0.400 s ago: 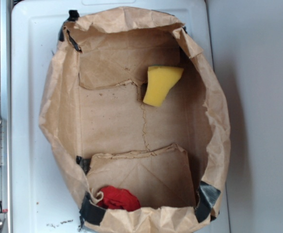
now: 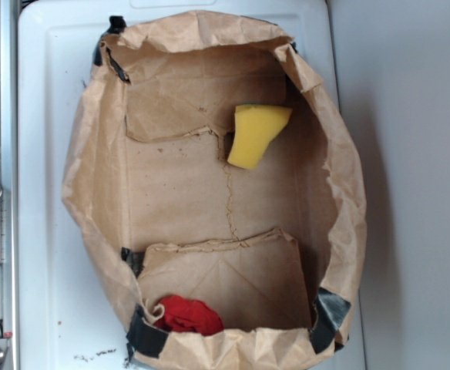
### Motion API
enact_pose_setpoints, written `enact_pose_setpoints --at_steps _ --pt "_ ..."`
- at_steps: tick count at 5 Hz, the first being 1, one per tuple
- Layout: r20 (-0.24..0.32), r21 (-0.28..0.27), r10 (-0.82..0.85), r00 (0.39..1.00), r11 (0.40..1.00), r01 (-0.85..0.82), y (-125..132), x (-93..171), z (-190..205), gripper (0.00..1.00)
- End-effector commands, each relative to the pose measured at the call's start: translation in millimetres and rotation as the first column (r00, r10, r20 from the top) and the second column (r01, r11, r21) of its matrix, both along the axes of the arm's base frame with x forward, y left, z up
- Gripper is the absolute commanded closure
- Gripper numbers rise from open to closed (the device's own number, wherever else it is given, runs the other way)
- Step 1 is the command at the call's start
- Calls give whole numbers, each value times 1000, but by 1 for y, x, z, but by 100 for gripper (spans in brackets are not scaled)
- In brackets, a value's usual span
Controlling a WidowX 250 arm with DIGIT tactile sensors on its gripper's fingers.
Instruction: Grab the green sponge.
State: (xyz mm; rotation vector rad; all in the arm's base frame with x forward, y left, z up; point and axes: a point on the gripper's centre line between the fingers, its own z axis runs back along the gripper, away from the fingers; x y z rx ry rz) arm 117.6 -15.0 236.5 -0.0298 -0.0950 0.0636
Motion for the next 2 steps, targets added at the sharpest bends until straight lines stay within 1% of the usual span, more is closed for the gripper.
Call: enact_pose_setpoints --at_steps 1,2 --pt "72 -61 66 995 996 -61 -8 50 -5 0" --pt "123 -95 67 990 994 -56 -7 71 -12 0"
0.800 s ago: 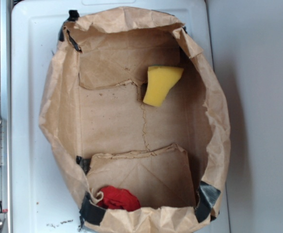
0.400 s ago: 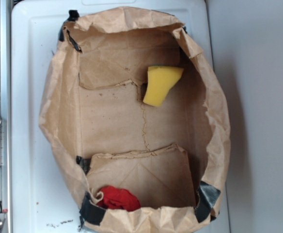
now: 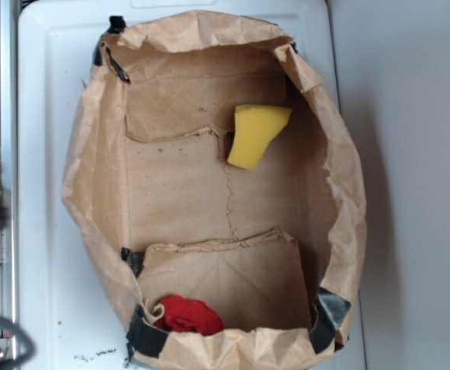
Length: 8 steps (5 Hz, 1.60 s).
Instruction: Grab the green sponge.
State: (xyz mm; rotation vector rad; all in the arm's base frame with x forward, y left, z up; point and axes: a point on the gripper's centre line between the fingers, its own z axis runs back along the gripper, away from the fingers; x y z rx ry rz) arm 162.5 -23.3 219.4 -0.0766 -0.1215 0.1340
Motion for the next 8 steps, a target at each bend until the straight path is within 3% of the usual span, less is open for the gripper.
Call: enact_pose_setpoints --at_steps 1,2,5,6,8 --pt "185 -57 37 982 998 -27 8 52 -6 0" --pt "190 -78 39 981 997 -24 13 67 -18 0" --pt "219 -65 186 958 982 -176 23 131 -59 0" --pt "257 -49 212 943 977 -206 28 140 -69 0" --pt "257 -49 212 943 977 -206 28 140 -69 0"
